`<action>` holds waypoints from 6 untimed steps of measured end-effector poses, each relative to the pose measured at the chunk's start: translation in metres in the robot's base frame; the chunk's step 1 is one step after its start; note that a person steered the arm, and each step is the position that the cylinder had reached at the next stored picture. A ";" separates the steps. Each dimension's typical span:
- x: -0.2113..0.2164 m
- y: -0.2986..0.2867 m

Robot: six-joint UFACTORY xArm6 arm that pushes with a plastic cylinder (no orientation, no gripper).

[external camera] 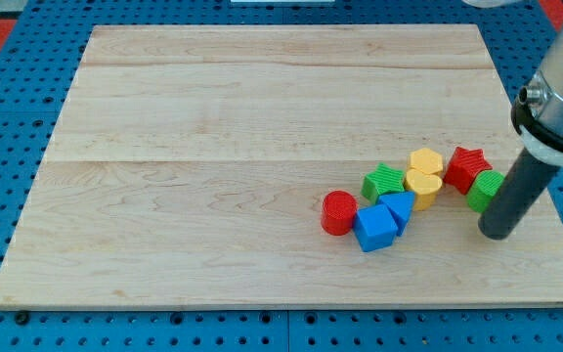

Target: Separate the blue cube and blue triangle

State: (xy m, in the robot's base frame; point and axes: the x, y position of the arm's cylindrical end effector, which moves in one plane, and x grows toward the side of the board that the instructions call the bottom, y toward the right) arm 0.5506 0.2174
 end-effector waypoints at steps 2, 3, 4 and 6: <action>0.022 -0.094; -0.003 -0.105; -0.036 -0.105; -0.066 -0.126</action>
